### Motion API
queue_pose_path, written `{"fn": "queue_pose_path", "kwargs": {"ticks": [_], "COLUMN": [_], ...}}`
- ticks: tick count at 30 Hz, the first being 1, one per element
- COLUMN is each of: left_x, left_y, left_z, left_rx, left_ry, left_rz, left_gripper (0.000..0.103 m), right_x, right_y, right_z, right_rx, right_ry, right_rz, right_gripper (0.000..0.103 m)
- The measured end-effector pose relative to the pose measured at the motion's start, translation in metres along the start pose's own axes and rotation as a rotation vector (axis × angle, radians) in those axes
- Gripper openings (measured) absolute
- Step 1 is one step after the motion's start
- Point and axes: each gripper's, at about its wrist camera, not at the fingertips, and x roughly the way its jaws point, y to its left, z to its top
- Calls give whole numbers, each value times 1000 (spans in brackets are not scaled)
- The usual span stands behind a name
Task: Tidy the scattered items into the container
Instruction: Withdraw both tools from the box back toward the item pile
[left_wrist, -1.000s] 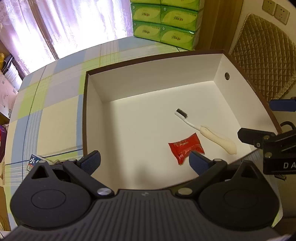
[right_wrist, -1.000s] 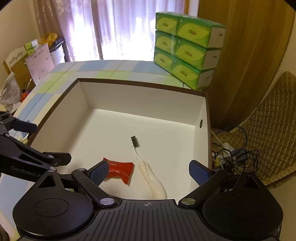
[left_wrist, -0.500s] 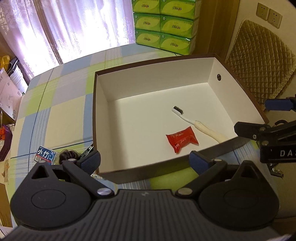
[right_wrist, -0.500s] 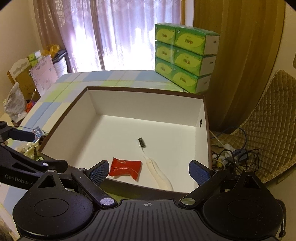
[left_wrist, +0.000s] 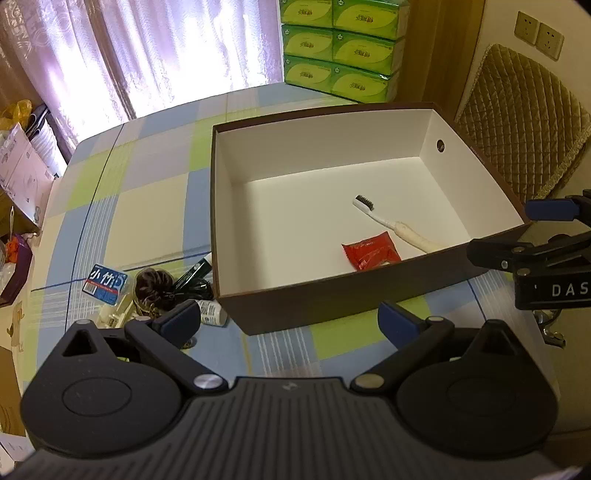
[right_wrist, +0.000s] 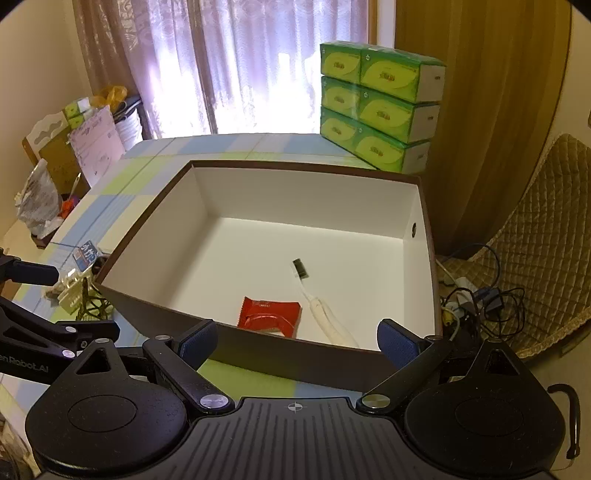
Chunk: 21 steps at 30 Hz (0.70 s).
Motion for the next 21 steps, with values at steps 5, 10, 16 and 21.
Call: {"fn": "queue_pose_path", "kwargs": {"ticks": [5,10,16,21], "left_x": [-4,-7,-8,-6], "left_y": [0,-2,-2,5], "left_z": [-4,-9,-15,-22], "left_rx": [-1,6,9,12], "left_ry": [-2,-2,3,9], "left_rz": [-4,-10,-22,-41], "left_gripper": [101,101,101,101], "right_x": [-1,-4,-8,-8], "right_y": [4,7,11,17], "right_z": [-2,-6,-13,-17], "right_rx": [-13,-14,-20,-16], "right_ry": [0,0,-11,-15], "right_rz": [4,15,34,40], "right_gripper": [98,98,98,98]}}
